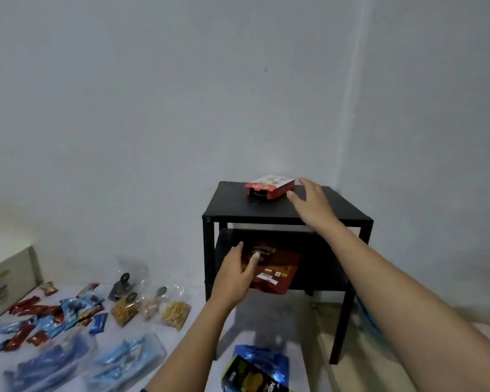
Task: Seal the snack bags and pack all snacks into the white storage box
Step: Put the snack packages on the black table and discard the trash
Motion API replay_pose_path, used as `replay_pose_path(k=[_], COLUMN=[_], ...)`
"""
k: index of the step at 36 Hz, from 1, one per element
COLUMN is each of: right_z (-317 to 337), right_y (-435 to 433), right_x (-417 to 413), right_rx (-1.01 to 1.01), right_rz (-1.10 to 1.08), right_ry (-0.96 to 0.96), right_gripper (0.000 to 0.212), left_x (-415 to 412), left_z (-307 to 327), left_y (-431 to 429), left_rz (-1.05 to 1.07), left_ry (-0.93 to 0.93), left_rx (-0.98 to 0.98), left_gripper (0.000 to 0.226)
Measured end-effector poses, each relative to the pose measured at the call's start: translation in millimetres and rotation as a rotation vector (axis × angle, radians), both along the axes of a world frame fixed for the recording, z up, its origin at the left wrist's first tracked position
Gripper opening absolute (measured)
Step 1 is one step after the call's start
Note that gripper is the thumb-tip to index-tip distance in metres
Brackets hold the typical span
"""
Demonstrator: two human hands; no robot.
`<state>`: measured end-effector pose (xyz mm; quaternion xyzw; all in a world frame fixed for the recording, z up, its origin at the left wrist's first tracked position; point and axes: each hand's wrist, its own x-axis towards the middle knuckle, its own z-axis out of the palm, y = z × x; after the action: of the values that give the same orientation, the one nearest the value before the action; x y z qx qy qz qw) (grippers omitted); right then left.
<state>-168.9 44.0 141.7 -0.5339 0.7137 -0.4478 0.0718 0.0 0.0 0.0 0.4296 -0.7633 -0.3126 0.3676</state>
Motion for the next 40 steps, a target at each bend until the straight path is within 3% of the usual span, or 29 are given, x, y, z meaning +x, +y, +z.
replay_pose_path(k=[5,14,17,26,36,40], right_z=[10,6,2,2,-6,-11], right_y=[-42,-100,-107,-107,-97,-90], right_x=[-6,1,2,16,23,21], right_rx=[0.05,0.216,0.32,0.38,0.156,0.062], right_rz=[-0.071,-0.141,-0.183,-0.207,-0.249,-0.245], right_ry=[-0.064,-0.095,-0.054,0.025,0.05,0.123], right_gripper=[0.056,0.06,0.063,0.049,0.037,0.039], left_x=[-18,-23,-21,-11,-4,0], left_z=[-3,-30,-39,-37,-40,-42], left_y=[-41,-53,-50,-37,-20,-15], left_rz=[0.001,0.009,0.038,0.098,0.098,0.082], left_ry=[-0.11,-0.583,-0.643,-0.547,0.029,0.139], left_rx=[0.148,0.164,0.084,-0.02,0.161,0.214], left_gripper=[0.097,0.095,0.087,0.078,0.059,0.056])
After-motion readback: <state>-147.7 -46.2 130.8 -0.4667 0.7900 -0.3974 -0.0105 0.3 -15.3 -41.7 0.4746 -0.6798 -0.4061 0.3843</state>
